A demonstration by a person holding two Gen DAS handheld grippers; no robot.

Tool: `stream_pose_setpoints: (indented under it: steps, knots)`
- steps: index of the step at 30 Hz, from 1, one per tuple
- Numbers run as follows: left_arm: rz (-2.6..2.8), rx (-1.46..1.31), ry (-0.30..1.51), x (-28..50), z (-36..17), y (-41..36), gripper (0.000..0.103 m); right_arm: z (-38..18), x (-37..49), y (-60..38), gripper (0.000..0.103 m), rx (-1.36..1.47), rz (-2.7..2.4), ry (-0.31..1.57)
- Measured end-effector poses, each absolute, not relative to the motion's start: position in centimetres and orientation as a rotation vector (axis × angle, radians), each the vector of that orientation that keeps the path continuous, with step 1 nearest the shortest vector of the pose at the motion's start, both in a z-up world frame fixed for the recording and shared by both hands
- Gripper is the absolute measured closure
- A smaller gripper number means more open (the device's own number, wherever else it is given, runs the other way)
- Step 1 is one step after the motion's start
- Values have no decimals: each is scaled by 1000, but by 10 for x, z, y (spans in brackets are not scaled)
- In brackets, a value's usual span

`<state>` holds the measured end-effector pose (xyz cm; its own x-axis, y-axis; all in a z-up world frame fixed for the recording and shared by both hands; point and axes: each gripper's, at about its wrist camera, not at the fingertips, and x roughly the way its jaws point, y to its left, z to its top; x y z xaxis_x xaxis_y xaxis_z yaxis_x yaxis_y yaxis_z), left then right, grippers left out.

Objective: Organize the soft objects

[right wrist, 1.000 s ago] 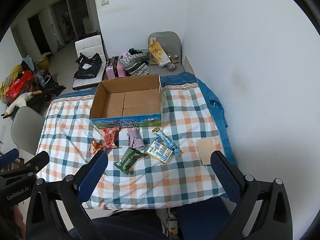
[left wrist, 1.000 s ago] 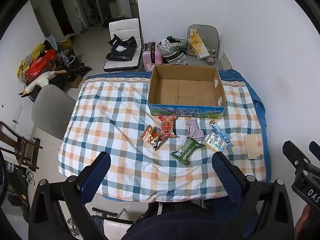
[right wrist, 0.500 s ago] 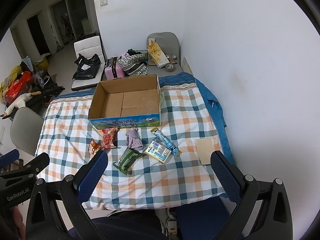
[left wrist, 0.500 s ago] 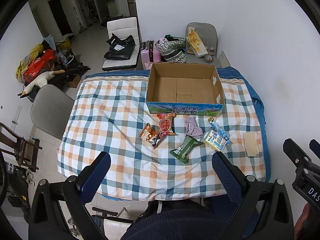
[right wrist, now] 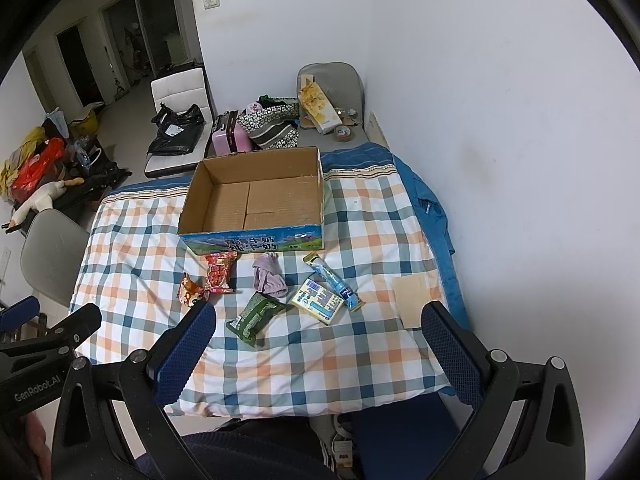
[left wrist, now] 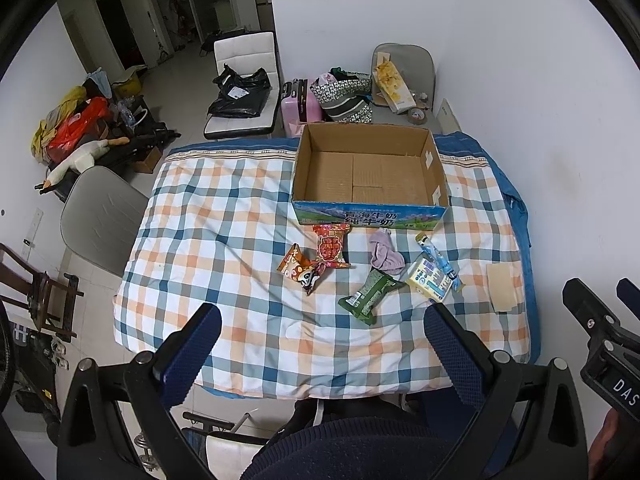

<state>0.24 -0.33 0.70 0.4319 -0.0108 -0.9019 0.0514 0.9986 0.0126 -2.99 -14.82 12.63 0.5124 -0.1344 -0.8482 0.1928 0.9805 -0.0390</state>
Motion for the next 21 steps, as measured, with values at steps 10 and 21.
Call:
stream_pose_setpoints:
  steps: [10, 21]
  knots:
    - [-39, 41, 1123, 1, 5, -7, 0, 126, -30, -147, 0, 62, -204, 1005]
    - [-40, 38, 1124, -1, 4, -8, 0, 126, -27, -147, 0, 65, -204, 1007]
